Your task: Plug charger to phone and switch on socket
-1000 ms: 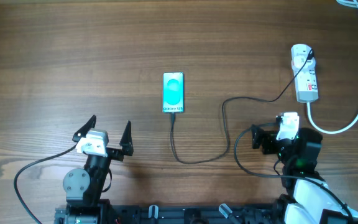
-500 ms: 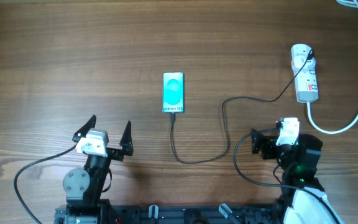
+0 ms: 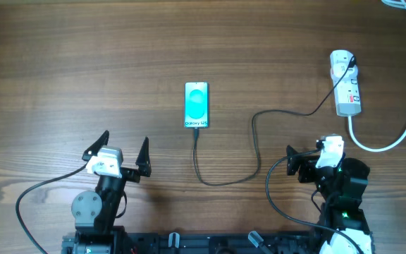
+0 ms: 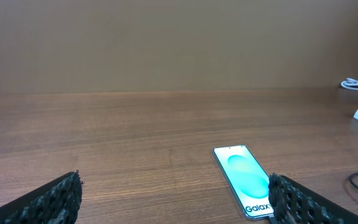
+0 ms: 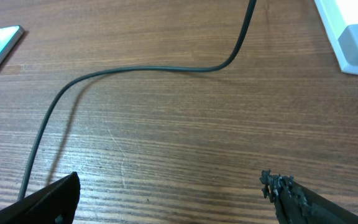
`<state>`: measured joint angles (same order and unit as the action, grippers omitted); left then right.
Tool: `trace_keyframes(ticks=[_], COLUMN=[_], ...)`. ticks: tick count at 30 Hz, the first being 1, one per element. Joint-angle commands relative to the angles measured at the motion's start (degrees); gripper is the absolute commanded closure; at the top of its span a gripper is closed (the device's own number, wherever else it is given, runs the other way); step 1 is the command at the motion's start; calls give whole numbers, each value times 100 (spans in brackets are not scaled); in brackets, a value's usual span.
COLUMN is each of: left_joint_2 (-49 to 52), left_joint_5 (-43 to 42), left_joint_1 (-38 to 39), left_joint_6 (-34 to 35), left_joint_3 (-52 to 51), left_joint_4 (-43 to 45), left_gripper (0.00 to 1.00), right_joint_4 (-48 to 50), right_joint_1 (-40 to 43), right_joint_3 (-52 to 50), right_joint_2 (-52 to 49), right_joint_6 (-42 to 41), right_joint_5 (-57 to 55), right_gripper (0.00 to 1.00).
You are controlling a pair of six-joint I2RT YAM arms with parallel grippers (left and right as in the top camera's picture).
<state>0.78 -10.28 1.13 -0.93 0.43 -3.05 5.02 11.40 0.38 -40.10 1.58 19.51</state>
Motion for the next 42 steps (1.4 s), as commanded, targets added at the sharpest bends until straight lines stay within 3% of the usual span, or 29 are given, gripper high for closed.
trace_keyframes(ticks=[1, 19, 31, 35, 42], left_joint_2=[-59, -59, -59, -59, -59], left_joint_5=[76, 76, 76, 76, 76], left_joint_1=[-17, -17, -17, -17, -17], left_joint_6=[13, 13, 13, 13, 13], left_joint_3=[-11, -11, -11, -11, -11], left_joint_4=[-52, -52, -52, -55, -55], left_gripper=[0, 0, 0, 0, 0], right_joint_4=[-24, -337, -337, -334, -339], right_joint_1=[-31, -31, -31, -39, -369], right_joint_3=[-11, -11, -11, -11, -11], right_joint_2=[52, 1554, 3084, 4011, 3993], right_joint_6=[-22, -26, -24, -24, 70], right_joint_5=[111, 50, 50, 48, -52], right_gripper=[0, 0, 0, 0, 0])
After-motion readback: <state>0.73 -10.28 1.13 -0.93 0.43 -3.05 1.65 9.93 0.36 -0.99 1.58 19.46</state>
